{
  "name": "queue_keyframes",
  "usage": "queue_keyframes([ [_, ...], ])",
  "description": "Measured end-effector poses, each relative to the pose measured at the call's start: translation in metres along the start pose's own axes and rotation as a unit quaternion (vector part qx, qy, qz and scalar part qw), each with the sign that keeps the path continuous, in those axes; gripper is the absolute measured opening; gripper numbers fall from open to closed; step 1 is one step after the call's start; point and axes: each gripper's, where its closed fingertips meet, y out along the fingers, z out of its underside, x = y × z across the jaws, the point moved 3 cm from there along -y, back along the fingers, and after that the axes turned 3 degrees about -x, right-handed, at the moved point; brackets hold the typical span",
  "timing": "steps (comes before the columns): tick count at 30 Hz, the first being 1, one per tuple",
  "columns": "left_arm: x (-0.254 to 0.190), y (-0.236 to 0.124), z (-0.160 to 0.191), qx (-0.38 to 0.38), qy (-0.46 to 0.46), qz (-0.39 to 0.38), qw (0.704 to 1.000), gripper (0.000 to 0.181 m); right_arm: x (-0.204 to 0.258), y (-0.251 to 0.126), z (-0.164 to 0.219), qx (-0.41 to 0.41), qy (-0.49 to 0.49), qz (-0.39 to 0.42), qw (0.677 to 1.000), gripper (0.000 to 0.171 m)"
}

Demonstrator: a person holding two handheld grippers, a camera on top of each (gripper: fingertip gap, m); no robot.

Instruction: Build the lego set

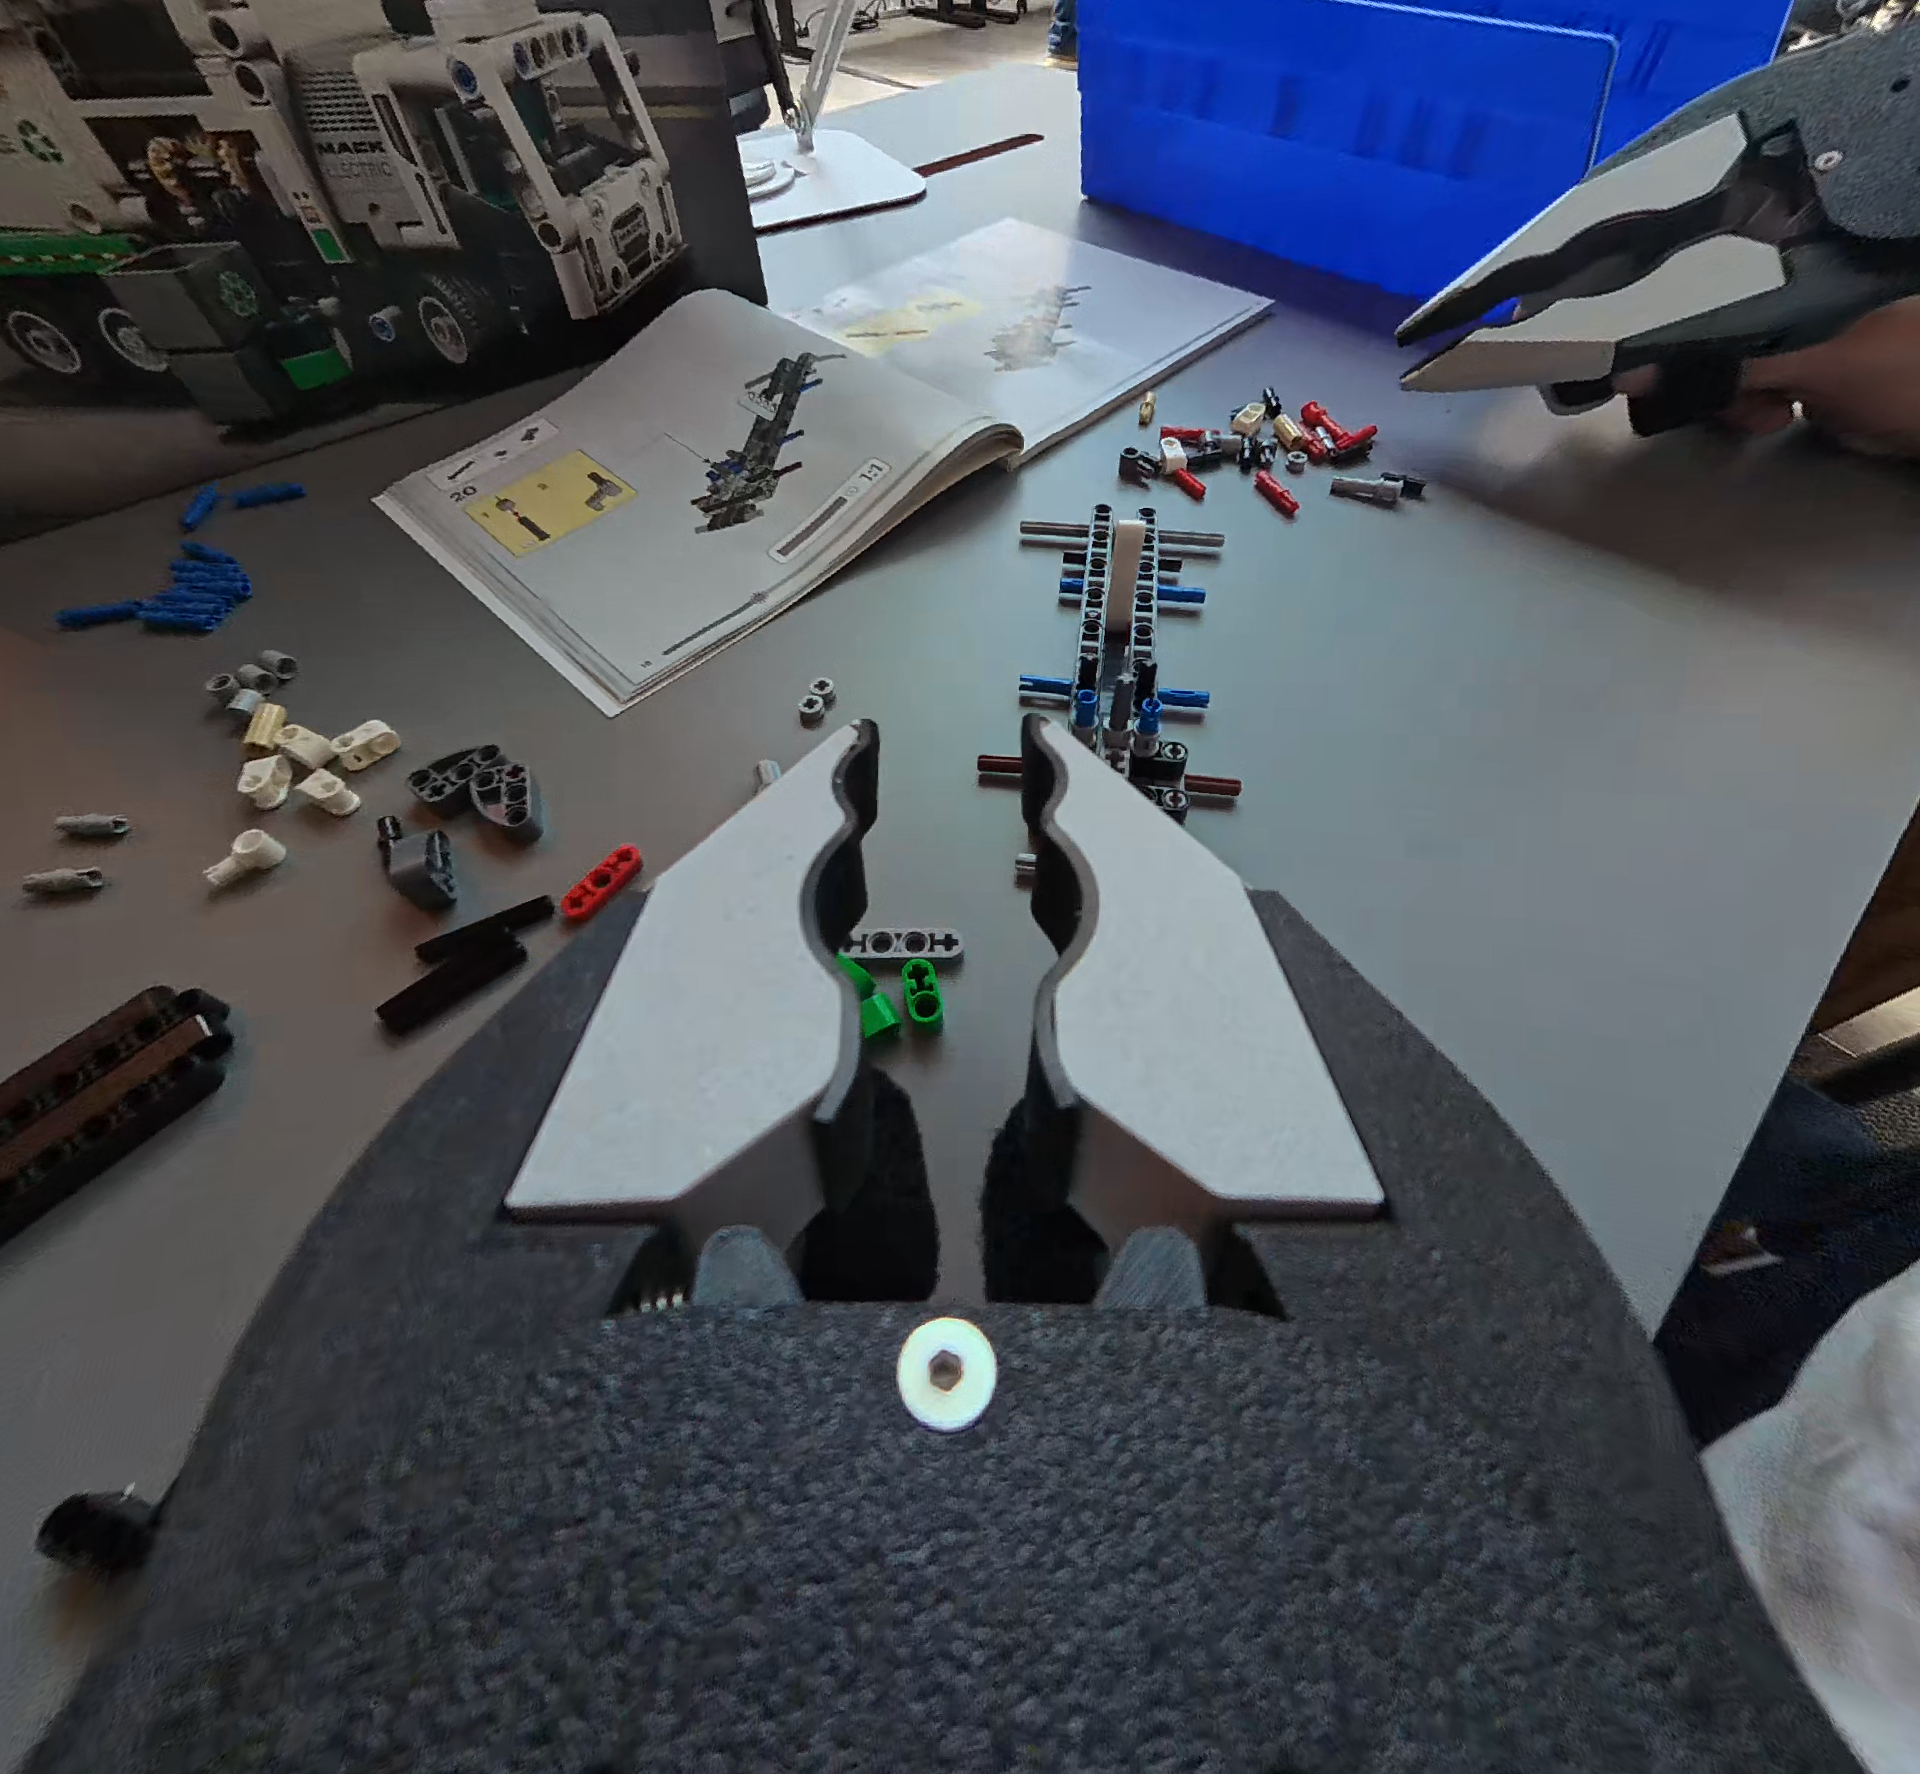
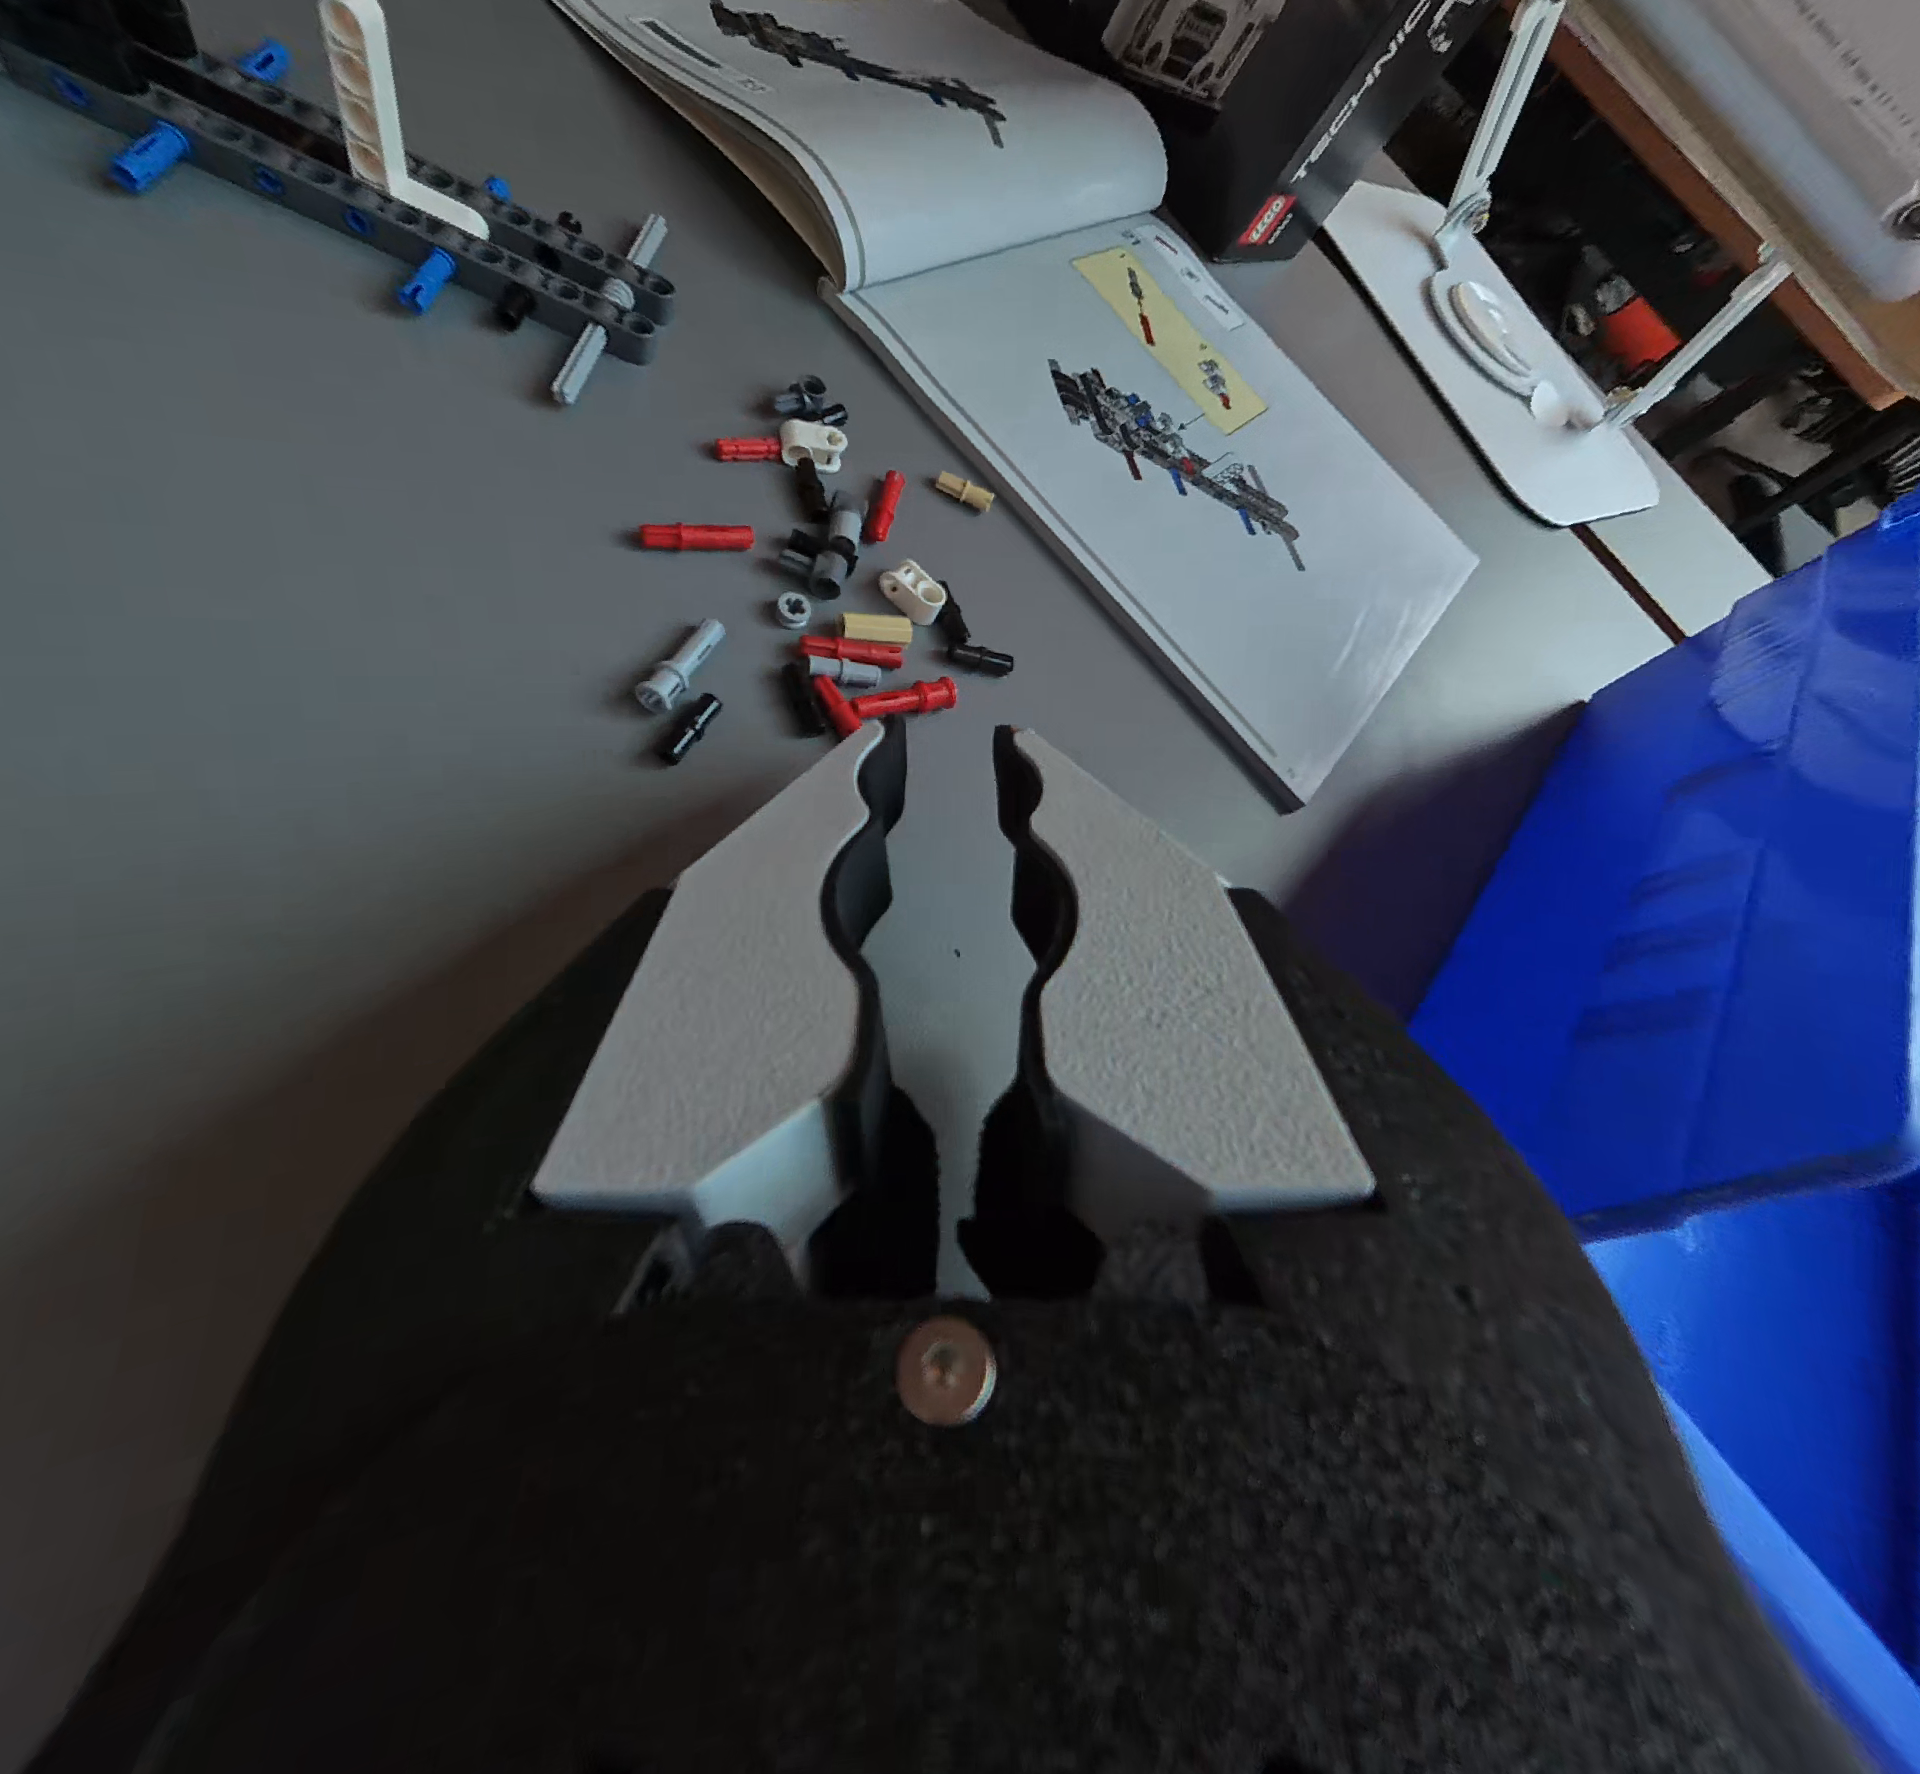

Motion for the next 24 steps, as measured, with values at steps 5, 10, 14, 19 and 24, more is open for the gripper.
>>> queue_keyframes([
  [5,0.006,-0.003,-0.003,-0.018,-0.018,-0.012,1.0,0.021,0.0,-0.001,-0.001,-0.005,0.066,-0.066,0.996,0.024],
  [10,0.007,-0.006,-0.006,-0.031,-0.011,-0.021,0.999,0.02,-0.001,-0.002,-0.001,-0.01,0.081,-0.078,0.994,0.028],
  [14,0.013,-0.01,-0.008,-0.042,-0.02,-0.042,0.998,0.02,-0.003,0.0,0.0,-0.005,0.086,-0.072,0.994,0.028],
  [19,0.015,-0.013,-0.009,-0.053,-0.023,-0.053,0.997,0.02,0.001,0.001,0.001,0.003,0.073,-0.076,0.994,0.027],
  [24,0.014,-0.011,-0.008,-0.046,-0.016,-0.052,0.997,0.021,0.009,-0.001,0.0,-0.001,0.077,-0.13,0.988,0.024],
])
